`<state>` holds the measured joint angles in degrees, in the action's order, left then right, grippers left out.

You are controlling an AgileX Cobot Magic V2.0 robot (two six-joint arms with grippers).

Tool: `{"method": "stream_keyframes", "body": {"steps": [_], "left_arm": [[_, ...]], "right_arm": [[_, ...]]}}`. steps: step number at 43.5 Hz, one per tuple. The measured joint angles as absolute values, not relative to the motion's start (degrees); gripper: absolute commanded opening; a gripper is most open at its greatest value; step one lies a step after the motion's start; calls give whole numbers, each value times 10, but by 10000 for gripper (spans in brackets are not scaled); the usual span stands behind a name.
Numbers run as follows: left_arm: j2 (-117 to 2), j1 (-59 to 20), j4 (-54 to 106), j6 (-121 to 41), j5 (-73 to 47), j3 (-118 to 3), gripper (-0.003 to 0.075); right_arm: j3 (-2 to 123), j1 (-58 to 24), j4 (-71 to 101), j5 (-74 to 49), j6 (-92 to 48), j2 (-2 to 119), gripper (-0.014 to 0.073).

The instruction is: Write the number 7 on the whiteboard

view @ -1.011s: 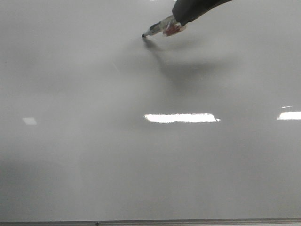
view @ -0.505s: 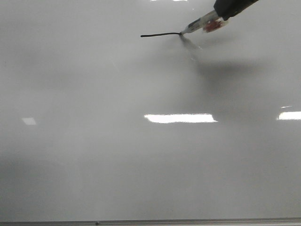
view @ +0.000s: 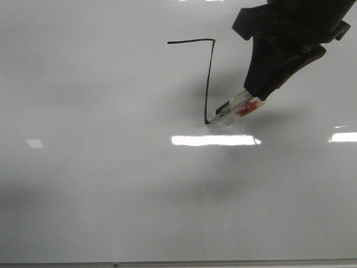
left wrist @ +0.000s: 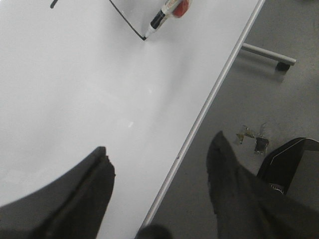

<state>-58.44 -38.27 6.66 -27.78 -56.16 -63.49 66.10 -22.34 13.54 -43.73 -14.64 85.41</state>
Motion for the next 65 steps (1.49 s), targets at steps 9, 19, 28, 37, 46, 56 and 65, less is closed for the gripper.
{"method": "stream_keyframes", "body": {"steps": [9,19,28,37,46,56,65], "left_arm": [[-587,-383,123,-335,-562,-635,412],[-644,-383,236,-456,-569,-635,553],[-711,-400,318,-543,-568,-647,545],[-761,-428,336,-562,-560,-682,543],[-778,-442,338,-564,-557,-692,499],[-778,-442,339,-565,-558,-693,228],[-778,-442,341,-565,-560,-693,68]], "right_arm": [[661,-223,185,-503,-259,776,-67],[661,-223,317,-661,-505,674,-67],[661,-223,384,-699,-573,649,-67],[661,-223,385,-700,-577,649,-67],[661,-223,385,-700,-578,649,-67],[661,-223,385,-700,-579,649,-67],[661,-223,385,-700,-579,649,-10]]}}
